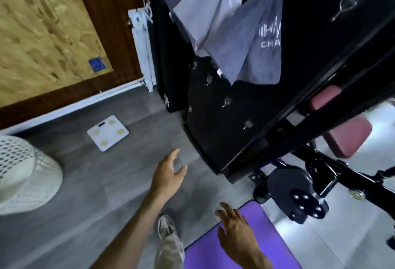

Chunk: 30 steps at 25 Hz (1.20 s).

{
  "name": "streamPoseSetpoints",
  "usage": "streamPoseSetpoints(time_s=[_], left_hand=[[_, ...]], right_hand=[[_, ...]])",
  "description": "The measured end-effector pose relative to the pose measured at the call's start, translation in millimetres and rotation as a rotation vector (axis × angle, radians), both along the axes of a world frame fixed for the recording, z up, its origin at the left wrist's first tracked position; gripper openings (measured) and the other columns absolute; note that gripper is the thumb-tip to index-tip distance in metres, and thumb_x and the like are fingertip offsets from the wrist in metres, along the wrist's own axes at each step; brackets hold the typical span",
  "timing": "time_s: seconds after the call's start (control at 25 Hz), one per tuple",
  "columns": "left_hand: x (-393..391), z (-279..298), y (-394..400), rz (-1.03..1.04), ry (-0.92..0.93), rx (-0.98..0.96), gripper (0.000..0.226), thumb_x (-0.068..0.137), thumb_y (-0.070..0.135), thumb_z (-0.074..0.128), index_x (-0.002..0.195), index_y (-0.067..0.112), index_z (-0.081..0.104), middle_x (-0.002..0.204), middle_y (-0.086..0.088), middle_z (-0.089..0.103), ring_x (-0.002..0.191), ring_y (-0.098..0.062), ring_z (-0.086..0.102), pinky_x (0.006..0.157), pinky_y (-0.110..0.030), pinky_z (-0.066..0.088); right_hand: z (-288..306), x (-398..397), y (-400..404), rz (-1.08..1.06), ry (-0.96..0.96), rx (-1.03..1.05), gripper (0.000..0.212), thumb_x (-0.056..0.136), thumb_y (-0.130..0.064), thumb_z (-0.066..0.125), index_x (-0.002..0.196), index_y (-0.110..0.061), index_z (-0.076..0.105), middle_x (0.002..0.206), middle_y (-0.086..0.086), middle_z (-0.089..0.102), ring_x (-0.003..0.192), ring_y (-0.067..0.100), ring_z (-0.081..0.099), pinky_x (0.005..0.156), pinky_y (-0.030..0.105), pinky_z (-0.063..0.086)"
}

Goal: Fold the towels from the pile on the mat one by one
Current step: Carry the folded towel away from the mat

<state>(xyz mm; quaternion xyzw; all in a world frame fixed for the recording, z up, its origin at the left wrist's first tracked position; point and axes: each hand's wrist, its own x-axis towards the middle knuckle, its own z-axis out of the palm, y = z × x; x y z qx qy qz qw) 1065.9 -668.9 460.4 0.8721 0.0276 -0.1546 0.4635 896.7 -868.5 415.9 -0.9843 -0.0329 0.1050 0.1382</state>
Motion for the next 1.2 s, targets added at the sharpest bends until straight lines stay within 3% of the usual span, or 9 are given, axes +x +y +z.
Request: streamPoseSetpoints(time_s=[0.2, 0.32, 0.48, 0.64, 0.76, 0.84, 1.0, 1.2], left_hand=[[-173.6, -9.7, 1.9, -0.098, -0.080, 0.197, 0.064, 0.090, 0.034, 0.060, 0.148, 0.021, 0.038, 0.145, -0.006, 0.048, 0.133, -0.024, 0.044, 0.109, -0.031, 0.037], [-307.3, -9.5, 2.1, -0.017, -0.092, 0.161, 0.061, 0.090, 0.024, 0.065, 0.145, 0.017, 0.042, 0.146, -0.005, 0.048, 0.136, -0.018, 0.043, 0.112, -0.024, 0.031], [-450.8, -0.2, 18.8, 0.122, -0.098, 0.161, 0.054, 0.089, 0.023, 0.067, 0.140, 0.021, 0.049, 0.140, -0.003, 0.054, 0.129, -0.016, 0.048, 0.108, -0.033, 0.040], [-578.9, 5.6, 35.8, 0.218, -0.033, 0.129, 0.054, 0.087, 0.016, 0.069, 0.138, 0.018, 0.051, 0.133, -0.003, 0.059, 0.123, -0.013, 0.053, 0.101, -0.016, 0.036], [-655.7, -7.7, 58.1, 0.326, 0.095, 0.039, 0.057, 0.087, 0.014, 0.069, 0.139, 0.020, 0.049, 0.128, -0.005, 0.060, 0.118, -0.016, 0.057, 0.095, -0.020, 0.040], [-706.4, -15.8, 79.9, 0.391, 0.144, 0.016, 0.056, 0.088, 0.016, 0.069, 0.139, 0.022, 0.049, 0.126, -0.003, 0.060, 0.116, -0.015, 0.057, 0.096, -0.025, 0.044], [-830.4, -36.9, 157.9, 0.477, 0.173, -0.014, 0.054, 0.089, 0.017, 0.068, 0.139, 0.024, 0.049, 0.125, -0.001, 0.060, 0.115, -0.014, 0.056, 0.101, -0.032, 0.045], [-1000.3, -62.7, 284.6, 0.597, 0.182, -0.065, 0.051, 0.089, 0.013, 0.067, 0.136, 0.021, 0.052, 0.120, -0.001, 0.062, 0.108, -0.017, 0.060, 0.097, -0.028, 0.045]], right_hand=[[-35.5, -132.2, 11.9, 0.092, -0.051, 0.095, 0.049, 0.047, -0.032, 0.070, 0.096, -0.029, 0.069, 0.107, -0.005, 0.071, 0.080, 0.014, 0.071, 0.068, 0.026, 0.057], [-52.6, -246.0, 10.6, 0.142, -0.009, 0.210, 0.041, 0.063, -0.029, 0.058, 0.104, -0.026, 0.062, 0.109, 0.000, 0.070, 0.084, 0.022, 0.070, 0.067, 0.032, 0.058], [-50.9, -365.8, 5.3, 0.123, 0.070, 0.356, 0.044, 0.073, -0.034, 0.044, 0.107, -0.017, 0.067, 0.113, 0.007, 0.067, 0.093, 0.033, 0.067, 0.076, 0.044, 0.057], [-29.4, -464.1, 4.4, 0.074, 0.181, 0.403, 0.045, 0.080, -0.029, 0.049, 0.118, -0.014, 0.066, 0.123, 0.004, 0.066, 0.108, 0.028, 0.064, 0.092, 0.034, 0.049], [-22.1, -530.2, 25.1, 0.063, 0.286, 0.406, 0.038, 0.088, -0.022, 0.059, 0.126, -0.017, 0.061, 0.129, 0.001, 0.063, 0.119, 0.022, 0.059, 0.097, 0.029, 0.043], [-20.5, -572.4, 51.3, 0.079, 0.320, 0.403, 0.038, 0.089, -0.020, 0.061, 0.127, -0.018, 0.060, 0.131, 0.000, 0.061, 0.121, 0.021, 0.057, 0.098, 0.028, 0.041], [-22.7, -672.1, 133.1, 0.131, 0.448, 0.403, 0.050, 0.081, -0.036, 0.050, 0.126, -0.016, 0.062, 0.130, 0.001, 0.061, 0.120, 0.022, 0.058, 0.098, 0.028, 0.041], [-36.3, -791.9, 242.2, 0.099, 0.478, 0.411, 0.031, 0.088, -0.019, 0.066, 0.118, -0.014, 0.066, 0.117, 0.002, 0.066, 0.107, 0.022, 0.063, 0.094, 0.027, 0.045]])
